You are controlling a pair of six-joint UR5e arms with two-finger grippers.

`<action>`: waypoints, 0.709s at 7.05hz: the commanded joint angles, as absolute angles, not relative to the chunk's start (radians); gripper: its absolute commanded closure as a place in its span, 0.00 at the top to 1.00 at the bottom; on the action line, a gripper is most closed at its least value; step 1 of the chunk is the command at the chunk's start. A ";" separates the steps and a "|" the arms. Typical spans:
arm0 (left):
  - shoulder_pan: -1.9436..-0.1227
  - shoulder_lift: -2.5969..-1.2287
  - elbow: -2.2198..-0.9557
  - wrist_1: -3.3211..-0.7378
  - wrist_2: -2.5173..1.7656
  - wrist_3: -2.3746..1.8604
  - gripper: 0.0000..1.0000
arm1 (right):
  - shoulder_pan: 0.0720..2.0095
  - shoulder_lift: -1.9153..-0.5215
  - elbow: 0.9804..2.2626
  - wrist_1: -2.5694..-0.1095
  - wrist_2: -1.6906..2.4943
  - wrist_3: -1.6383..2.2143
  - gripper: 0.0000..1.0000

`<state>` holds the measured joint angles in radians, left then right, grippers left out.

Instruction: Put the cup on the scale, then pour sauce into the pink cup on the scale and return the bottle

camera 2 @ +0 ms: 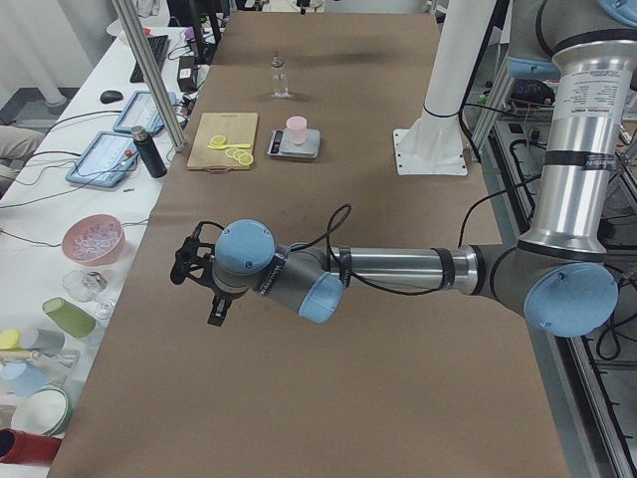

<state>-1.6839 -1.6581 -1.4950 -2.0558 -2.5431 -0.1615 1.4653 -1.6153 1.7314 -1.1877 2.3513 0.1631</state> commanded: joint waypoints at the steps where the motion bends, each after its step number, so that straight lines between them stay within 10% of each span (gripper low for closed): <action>1: -1.693 -1.652 -1.485 -2.019 -2.539 -0.096 0.97 | 1.524 -1.550 1.724 -1.437 2.356 -0.010 1.00; 5: -1.744 -1.661 -1.525 -1.715 -2.456 0.210 0.97 | 1.606 -1.460 1.709 -1.707 2.408 -0.170 1.00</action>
<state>-1.7356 -1.6586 -1.5091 -1.7613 -2.4953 0.1742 1.5848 -1.4629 1.7077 -1.6812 2.3900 -0.1562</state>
